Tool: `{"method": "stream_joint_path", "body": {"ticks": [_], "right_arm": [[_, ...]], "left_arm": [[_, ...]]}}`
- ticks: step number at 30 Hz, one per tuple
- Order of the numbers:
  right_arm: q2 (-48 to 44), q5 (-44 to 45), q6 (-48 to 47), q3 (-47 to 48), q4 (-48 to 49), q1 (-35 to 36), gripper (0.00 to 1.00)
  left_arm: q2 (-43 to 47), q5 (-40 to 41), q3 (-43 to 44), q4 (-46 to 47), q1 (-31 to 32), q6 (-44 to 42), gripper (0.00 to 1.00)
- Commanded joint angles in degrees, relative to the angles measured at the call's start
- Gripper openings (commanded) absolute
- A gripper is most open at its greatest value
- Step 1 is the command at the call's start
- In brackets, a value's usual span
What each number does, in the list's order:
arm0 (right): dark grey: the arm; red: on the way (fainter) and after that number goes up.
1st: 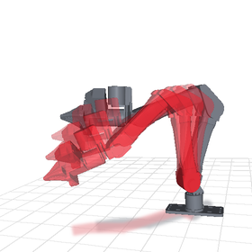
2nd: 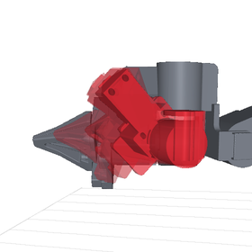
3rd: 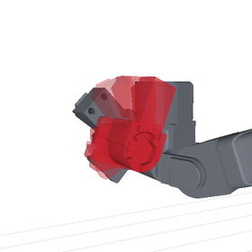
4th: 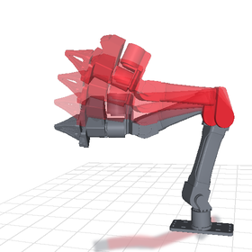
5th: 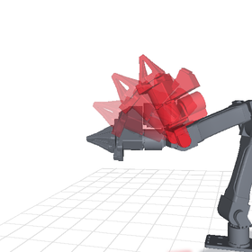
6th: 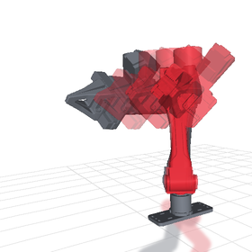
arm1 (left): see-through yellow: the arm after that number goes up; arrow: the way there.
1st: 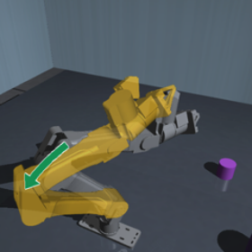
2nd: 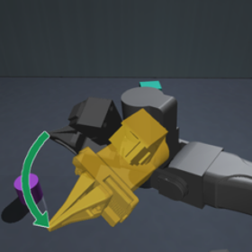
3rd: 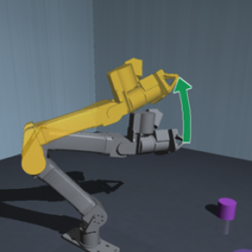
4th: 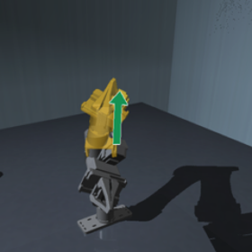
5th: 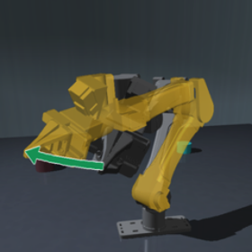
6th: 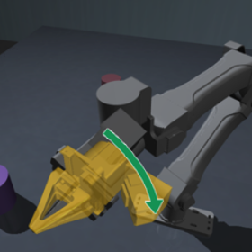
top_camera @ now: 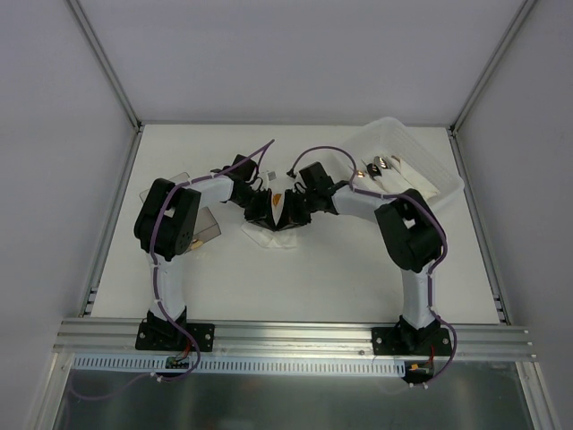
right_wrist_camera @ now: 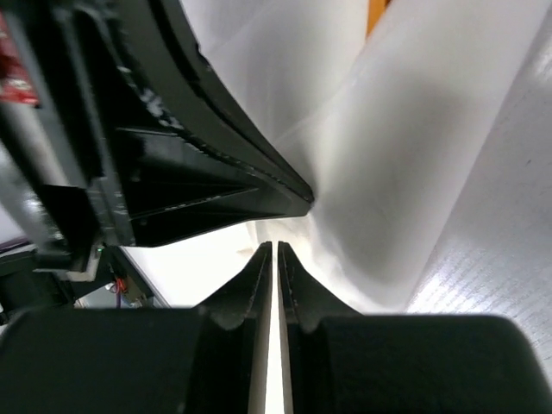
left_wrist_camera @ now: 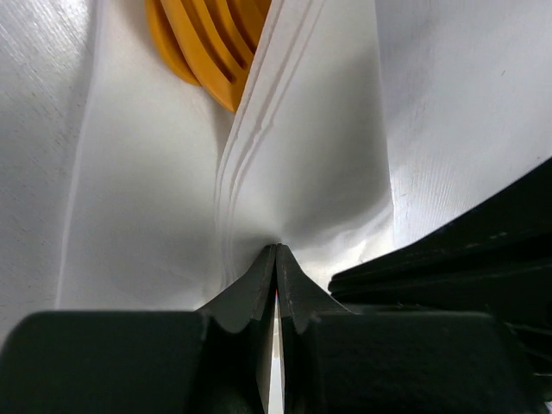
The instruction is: Place the utensils on the paper napkin and roll it up
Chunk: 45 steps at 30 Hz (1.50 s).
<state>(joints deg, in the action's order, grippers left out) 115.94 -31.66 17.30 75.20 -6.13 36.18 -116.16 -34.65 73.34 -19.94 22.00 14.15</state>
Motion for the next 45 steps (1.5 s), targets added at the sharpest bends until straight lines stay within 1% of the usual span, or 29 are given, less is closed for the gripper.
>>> {"method": "stream_joint_path", "body": {"ticks": [1, 3, 8, 12, 15, 16, 17, 19, 20, 22, 26, 34, 36, 40, 45], "right_arm": [[0.95, 2.73, -1.3, 0.65, -2.12, 1.17, 0.08], [2.79, 3.7, -2.35, 2.93, -4.49, 1.69, 0.06], [3.85, 12.58, -6.57, 5.3, -12.84, 3.1, 0.05], [4.91, 15.84, -7.45, 6.45, -16.28, 3.72, 0.05], [4.91, 12.86, -7.2, 6.54, -16.72, 3.46, 0.09], [4.39, 12.07, -6.84, 5.84, -15.15, 3.19, 0.12], [3.08, 8.23, -6.23, 5.31, -13.49, 2.93, 0.13], [1.49, 5.13, -4.21, 4.61, -9.02, 1.88, 0.18], [-0.08, 1.64, -3.33, 4.0, -7.33, 0.92, 0.19], [-1.41, -1.89, -1.23, 3.9, -3.74, -0.06, 0.19], [-3.53, -3.67, 1.24, 3.03, 1.11, -1.82, 0.19], [-0.63, -4.47, 2.13, 2.32, 2.09, -1.65, 0.16], [-0.19, -2.98, 0.82, 2.32, 1.13, -1.12, 0.15], [1.65, 1.15, -2.79, 3.46, -4.92, 0.38, 0.11], [3.5, 8.27, -5.87, 4.6, -10.21, 1.61, 0.1]], "left_arm": [[-1.35, 5.39, -1.8, -0.89, -0.46, -1.32, 0.02], [-1.26, 5.39, -1.8, -0.89, -0.46, -1.41, 0.02], [-1.0, 5.74, -1.89, -0.89, -0.47, -1.5, 0.02], [-0.82, 6.0, -2.15, -0.88, -0.47, -1.5, 0.02], [-0.82, 6.26, -2.06, -0.89, -0.47, -1.93, 0.02], [-0.91, 6.27, -2.15, -0.89, -0.47, -2.02, 0.02], [-0.91, 6.18, -2.15, -0.89, -0.55, -2.02, 0.02], [-1.0, 6.09, -2.24, -0.89, -0.55, -2.2, 0.01], [-1.0, 6.18, -2.24, -0.89, -0.55, -2.29, 0.01], [-1.0, 6.09, -2.32, -0.89, -0.55, -2.46, 0.01], [-1.09, 6.09, -2.24, -0.89, -0.64, -2.64, 0.0], [-1.53, 5.91, -1.97, -0.89, -0.64, -2.73, 0.0], [-1.53, 5.91, -1.97, -0.8, -0.64, -2.64, 0.0], [-1.7, 6.09, -1.97, -0.97, -0.64, -2.55, 0.0], [-1.44, 6.35, -2.15, -0.97, -0.64, -2.55, 0.0]]}}
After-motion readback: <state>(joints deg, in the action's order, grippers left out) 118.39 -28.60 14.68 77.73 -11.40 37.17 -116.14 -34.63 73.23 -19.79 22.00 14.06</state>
